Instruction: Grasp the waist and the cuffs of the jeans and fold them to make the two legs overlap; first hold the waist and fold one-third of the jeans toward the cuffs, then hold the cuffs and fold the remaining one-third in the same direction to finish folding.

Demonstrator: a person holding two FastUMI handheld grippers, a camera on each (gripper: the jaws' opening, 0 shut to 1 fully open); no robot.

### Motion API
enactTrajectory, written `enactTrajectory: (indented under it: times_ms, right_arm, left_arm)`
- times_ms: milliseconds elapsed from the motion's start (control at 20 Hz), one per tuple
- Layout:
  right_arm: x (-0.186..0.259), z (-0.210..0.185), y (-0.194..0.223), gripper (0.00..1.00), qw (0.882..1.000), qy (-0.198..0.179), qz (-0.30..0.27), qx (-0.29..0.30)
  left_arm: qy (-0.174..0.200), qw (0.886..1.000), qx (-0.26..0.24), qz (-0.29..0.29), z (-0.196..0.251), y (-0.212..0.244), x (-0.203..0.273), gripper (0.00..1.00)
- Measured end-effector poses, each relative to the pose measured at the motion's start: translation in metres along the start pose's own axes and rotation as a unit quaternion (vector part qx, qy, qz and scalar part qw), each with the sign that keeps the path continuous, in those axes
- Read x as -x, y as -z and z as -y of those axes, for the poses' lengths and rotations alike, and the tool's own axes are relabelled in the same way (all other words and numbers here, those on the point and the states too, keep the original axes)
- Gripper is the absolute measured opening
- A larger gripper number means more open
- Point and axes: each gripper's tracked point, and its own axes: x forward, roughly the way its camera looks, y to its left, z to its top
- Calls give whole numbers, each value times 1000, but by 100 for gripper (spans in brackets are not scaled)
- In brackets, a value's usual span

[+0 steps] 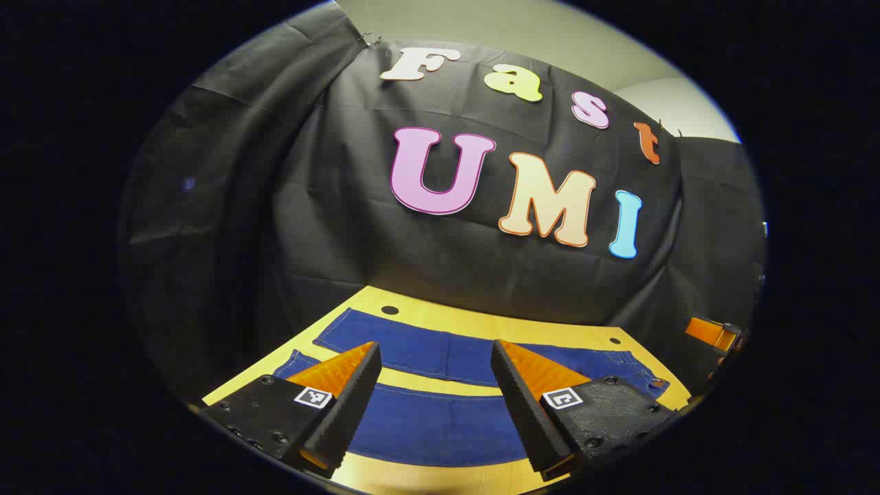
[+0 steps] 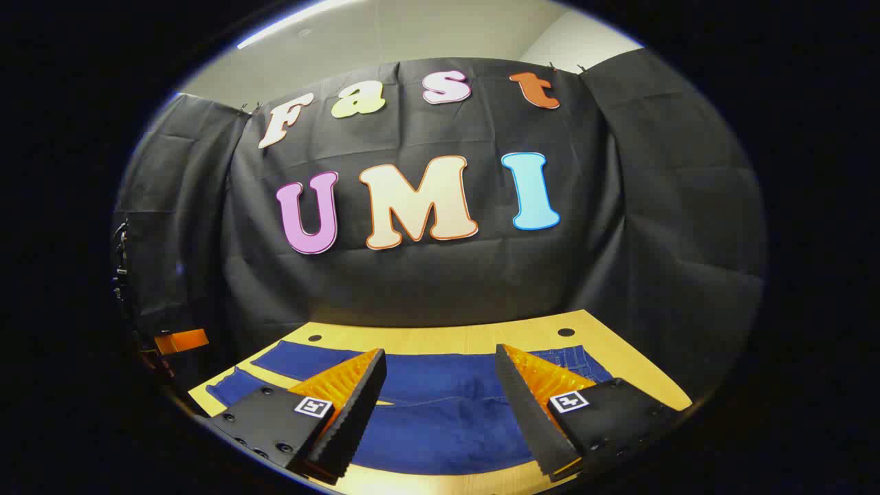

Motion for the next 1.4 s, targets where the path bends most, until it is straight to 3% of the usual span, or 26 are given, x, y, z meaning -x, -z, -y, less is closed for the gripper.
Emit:
enactTrajectory:
  times_ms: [800, 1100, 1250, 1400]
  right_arm:
    - [-7, -4, 14, 98, 1000, -6, -13, 4]
    - [-5, -7, 31, 98, 999, -6, -31, 7]
    - [-1, -9, 40, 98, 999, -5, -44, 18]
    - [7, -14, 48, 99, 998, -11, -55, 13]
  left_arm:
    - [19, 999, -20, -22, 9, 12, -6, 95]
    - [59, 995, -38, -76, -2, 52, -5, 95]
    - [103, 984, -73, -123, -13, 77, 3, 95]
    - [147, 958, -148, -196, -41, 108, 19, 95]
